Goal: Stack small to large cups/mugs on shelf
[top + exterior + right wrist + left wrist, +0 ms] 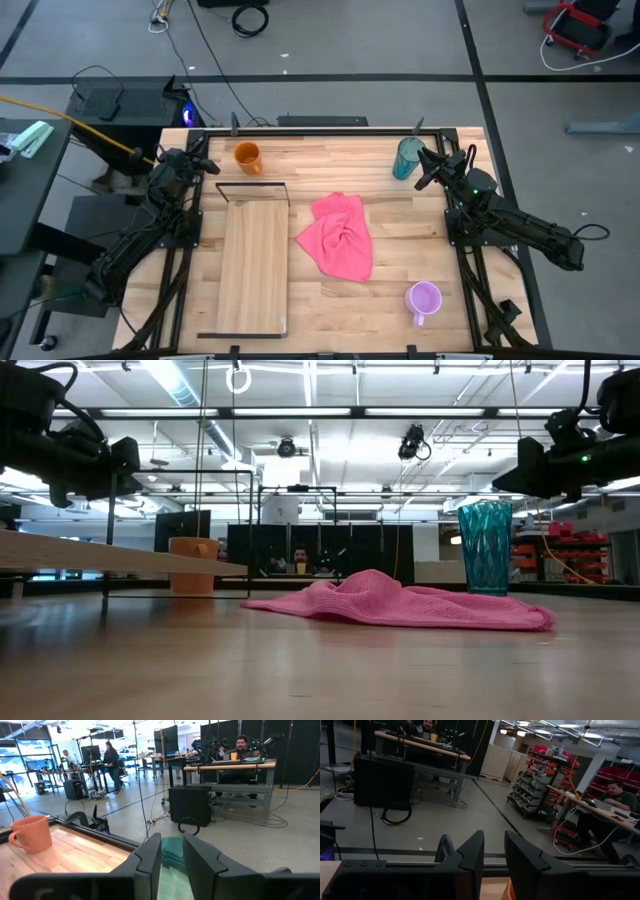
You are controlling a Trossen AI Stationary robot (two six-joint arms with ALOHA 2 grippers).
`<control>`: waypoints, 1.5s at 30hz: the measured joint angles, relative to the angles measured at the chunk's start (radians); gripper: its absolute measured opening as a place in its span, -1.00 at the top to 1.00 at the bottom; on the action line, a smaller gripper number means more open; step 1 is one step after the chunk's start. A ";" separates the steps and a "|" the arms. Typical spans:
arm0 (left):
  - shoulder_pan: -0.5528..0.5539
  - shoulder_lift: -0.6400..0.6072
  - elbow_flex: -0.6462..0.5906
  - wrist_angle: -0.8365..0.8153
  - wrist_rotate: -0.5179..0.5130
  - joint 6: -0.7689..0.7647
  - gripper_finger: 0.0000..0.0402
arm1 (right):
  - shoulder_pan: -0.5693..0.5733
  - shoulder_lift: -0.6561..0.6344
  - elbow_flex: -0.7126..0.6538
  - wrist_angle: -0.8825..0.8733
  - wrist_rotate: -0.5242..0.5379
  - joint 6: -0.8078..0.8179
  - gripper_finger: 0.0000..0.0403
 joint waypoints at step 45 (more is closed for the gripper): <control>0.000 0.000 0.002 0.004 0.000 -0.095 0.56 | 0.000 0.000 0.000 0.000 0.000 0.000 0.57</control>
